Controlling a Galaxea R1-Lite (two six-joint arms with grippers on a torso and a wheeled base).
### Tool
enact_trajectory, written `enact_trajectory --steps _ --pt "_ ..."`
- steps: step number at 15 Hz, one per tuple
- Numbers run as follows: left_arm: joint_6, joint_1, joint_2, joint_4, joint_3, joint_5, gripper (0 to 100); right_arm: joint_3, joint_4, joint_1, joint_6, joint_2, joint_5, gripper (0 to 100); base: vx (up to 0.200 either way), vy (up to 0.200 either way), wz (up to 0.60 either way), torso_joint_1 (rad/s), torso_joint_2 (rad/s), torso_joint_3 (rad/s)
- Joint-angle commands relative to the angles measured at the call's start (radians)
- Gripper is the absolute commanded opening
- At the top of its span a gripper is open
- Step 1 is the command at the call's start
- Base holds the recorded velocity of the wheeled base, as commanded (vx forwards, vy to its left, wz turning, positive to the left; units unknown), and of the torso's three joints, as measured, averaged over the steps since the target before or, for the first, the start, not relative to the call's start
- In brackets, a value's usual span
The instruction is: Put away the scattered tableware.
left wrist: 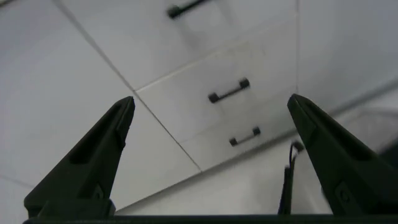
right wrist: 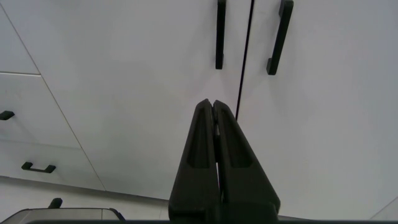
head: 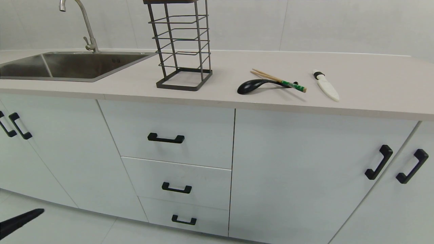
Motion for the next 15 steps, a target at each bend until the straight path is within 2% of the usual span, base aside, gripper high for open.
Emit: enact_trajectory --steps 1,2,3,4,6,8,9,10,11,12,13,15 --pt "0.213 -0.159 0.258 0.001 -0.023 -0.037 100 0.000 0.000 0.000 0.000 0.002 0.000 0 0.000 0.000 0.00 0.000 0.00 0.000" --pt "0.264 -0.202 0.287 0.002 -0.021 -0.037 100 0.000 0.000 0.000 0.000 0.002 0.000 0 0.000 0.000 0.00 0.000 0.00 0.000" --pt "0.296 -0.222 0.310 0.002 -0.021 -0.029 100 0.000 0.000 0.000 0.000 0.002 0.000 0 0.000 0.000 0.00 0.000 0.00 0.000" --pt "0.354 -0.225 0.354 0.001 -0.025 -0.021 100 0.000 0.000 0.000 0.000 0.002 0.000 0 0.000 0.000 0.00 0.000 0.00 0.000" --pt "0.384 -0.227 0.406 0.005 -0.031 0.002 100 0.000 0.000 0.000 0.000 0.002 0.000 0 0.000 0.000 0.00 0.000 0.00 0.000" --pt "0.473 -0.228 0.469 0.005 -0.034 0.038 100 0.000 0.000 0.000 0.000 0.002 0.000 0 0.000 0.000 0.00 0.000 0.00 0.000" --pt "0.535 -0.238 0.515 0.004 -0.041 0.065 100 0.000 0.000 0.000 0.000 0.002 0.000 0 0.000 0.000 0.00 0.000 0.00 0.000" --pt "0.569 -0.241 0.541 0.002 -0.044 0.072 100 0.000 0.000 0.000 0.000 0.002 0.000 0 0.000 0.000 0.00 0.000 0.00 0.000" --pt "0.626 -0.241 0.583 0.001 -0.058 0.092 100 0.000 0.000 0.002 0.000 0.002 0.000 0 0.000 0.000 0.00 0.000 0.00 0.000" --pt "0.661 -0.242 0.621 -0.002 -0.083 0.135 100 0.000 0.000 0.000 0.000 0.002 0.000 0 0.000 0.000 0.00 0.000 0.00 0.000" --pt "0.689 -0.242 0.659 -0.004 -0.109 0.183 100 0.000 0.000 0.000 0.000 0.002 0.000 0 0.000 0.000 0.00 0.000 0.00 0.000" --pt "0.700 -0.242 0.718 -0.010 -0.137 0.213 100 0.000 0.000 0.000 0.000 0.002 0.000 0 0.000 0.000 0.00 0.000 0.00 0.000"
